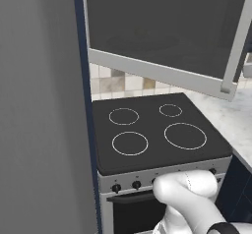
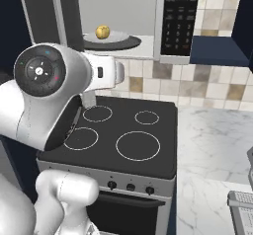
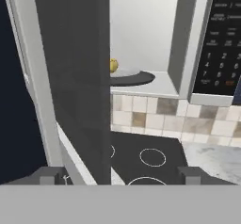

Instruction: Retrieve the reheated potato from the microwave, then place the potato, cheese, and condiment on the cutting board.

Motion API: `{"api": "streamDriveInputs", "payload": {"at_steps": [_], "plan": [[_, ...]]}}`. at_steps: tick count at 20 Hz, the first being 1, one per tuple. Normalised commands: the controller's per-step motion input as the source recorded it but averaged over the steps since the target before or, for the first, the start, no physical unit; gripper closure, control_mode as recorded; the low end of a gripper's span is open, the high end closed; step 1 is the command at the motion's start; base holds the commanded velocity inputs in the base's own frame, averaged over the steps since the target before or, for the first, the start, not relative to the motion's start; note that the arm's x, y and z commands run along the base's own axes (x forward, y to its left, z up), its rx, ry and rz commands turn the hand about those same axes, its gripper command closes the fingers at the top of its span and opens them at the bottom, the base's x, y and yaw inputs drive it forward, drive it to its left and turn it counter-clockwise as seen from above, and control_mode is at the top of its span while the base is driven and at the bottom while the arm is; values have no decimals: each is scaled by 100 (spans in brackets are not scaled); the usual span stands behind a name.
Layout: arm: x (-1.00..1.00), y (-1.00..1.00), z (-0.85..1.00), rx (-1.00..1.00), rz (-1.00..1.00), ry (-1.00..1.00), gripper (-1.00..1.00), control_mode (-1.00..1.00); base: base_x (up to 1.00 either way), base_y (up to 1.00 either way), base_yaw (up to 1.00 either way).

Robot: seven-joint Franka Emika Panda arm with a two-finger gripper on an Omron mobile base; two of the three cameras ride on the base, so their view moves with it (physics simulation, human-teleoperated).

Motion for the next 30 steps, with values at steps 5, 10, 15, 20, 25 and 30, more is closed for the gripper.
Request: {"api": "streamDriveInputs", "payload": {"at_steps": [5, 10, 15, 20, 25, 30], "plan": [[16, -83, 7, 10, -1, 13, -100, -100, 0, 0, 0], [92, -20, 0, 27, 0, 21, -100, -100, 0, 0, 0], [71, -20, 0, 43, 0, 21, -100, -100, 0, 0, 0], [70, 0, -5, 45, 0, 21, -100, -100, 0, 0, 0], [67, 0, -3, 43, 0, 20, -100, -100, 0, 0, 0], [59, 12, 0, 37, 0, 16, -100, -100, 0, 0, 0]]}}
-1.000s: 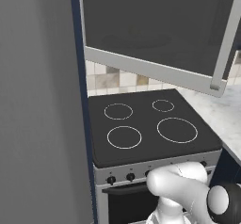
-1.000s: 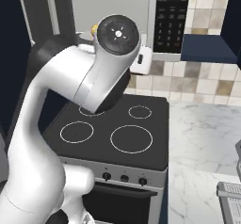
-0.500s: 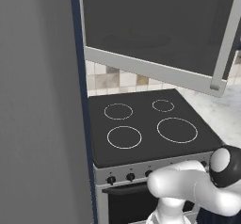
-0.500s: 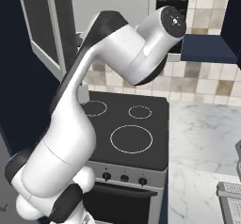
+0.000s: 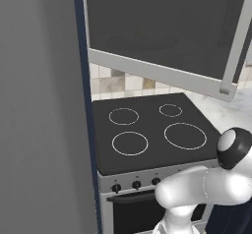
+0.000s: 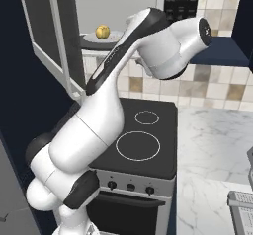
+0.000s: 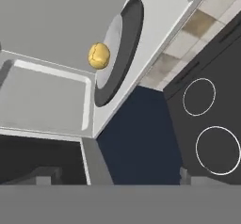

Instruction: Retrieve the reheated potato from the microwave, then place the potato, cheese, and condiment on the cutting board.

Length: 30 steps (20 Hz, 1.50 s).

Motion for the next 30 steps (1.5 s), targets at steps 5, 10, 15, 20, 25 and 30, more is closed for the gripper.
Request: {"api": "streamDriveInputs", "payload": {"at_steps": [5, 10, 15, 20, 25, 30], "plan": [[61, 22, 0, 31, 0, 14, -100, -100, 0, 0, 0], [41, 21, 0, 26, 0, 10, -100, -100, 0, 0, 0], [0, 43, 0, 18, 0, 6, -100, -100, 0, 0, 0], [-5, 62, 7, 14, 0, 4, -100, -100, 0, 0, 0], [-42, 59, 18, 12, 0, 1, -100, -100, 0, 0, 0], [-72, 67, 18, 8, 0, 0, -100, -100, 0, 0, 0]]}}
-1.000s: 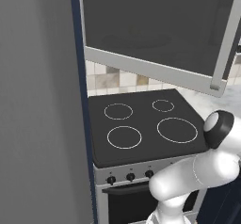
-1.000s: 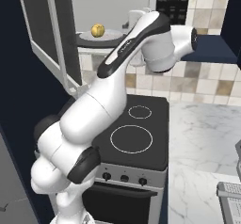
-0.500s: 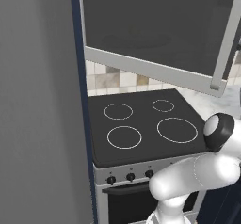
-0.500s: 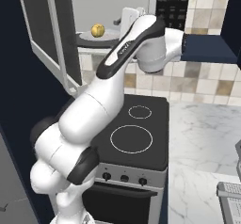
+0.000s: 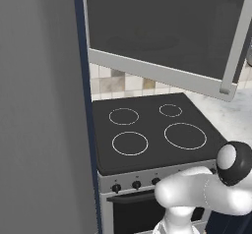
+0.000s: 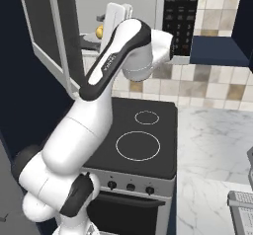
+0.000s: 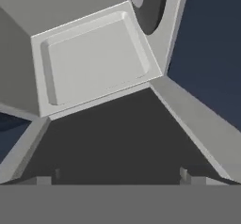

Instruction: Retrieve the reheated potato from the microwave, then place the potato, cheese, and condiment on the cutting board.

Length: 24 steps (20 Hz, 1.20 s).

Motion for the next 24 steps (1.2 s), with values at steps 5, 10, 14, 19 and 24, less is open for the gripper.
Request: {"api": "streamDriveInputs", "payload": {"at_steps": [5, 10, 14, 19, 24], "plan": [[-94, 65, 15, 8, 0, 2, -100, -100, 0, 0, 0], [-100, 50, 18, 8, 1, 0, -100, -100, 0, 0, 0], [-100, 44, 19, 8, 3, 2, -100, -100, 0, 0, 0], [-95, 77, 13, 5, 5, 7, -100, -100, 0, 0, 0], [-66, 97, 4, 2, 5, 12, -100, -100, 0, 0, 0]]}}
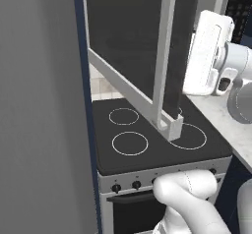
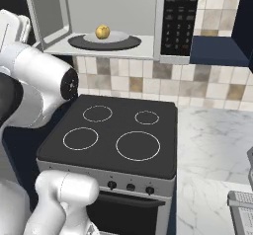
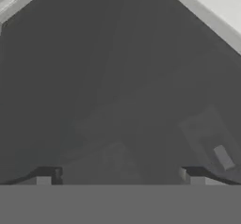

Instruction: Retrieve the reheated potato from the microwave, then place the potato, cheese, and condiment on the cutting board.

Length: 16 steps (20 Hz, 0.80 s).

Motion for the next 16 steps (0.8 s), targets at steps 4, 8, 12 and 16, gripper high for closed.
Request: {"api": "streamDriveInputs", "payload": {"at_steps": [4, 8, 12, 16], "plan": [[-6, 24, 9, 1, 0, 6, -100, -100, 0, 0, 0], [48, -69, 11, -9, -15, 0, -100, -100, 0, 0, 0], [71, -100, 11, -15, -23, 0, -100, -100, 0, 0, 0], [81, -86, 4, -29, -11, -4, -100, -100, 0, 0, 0]]}}
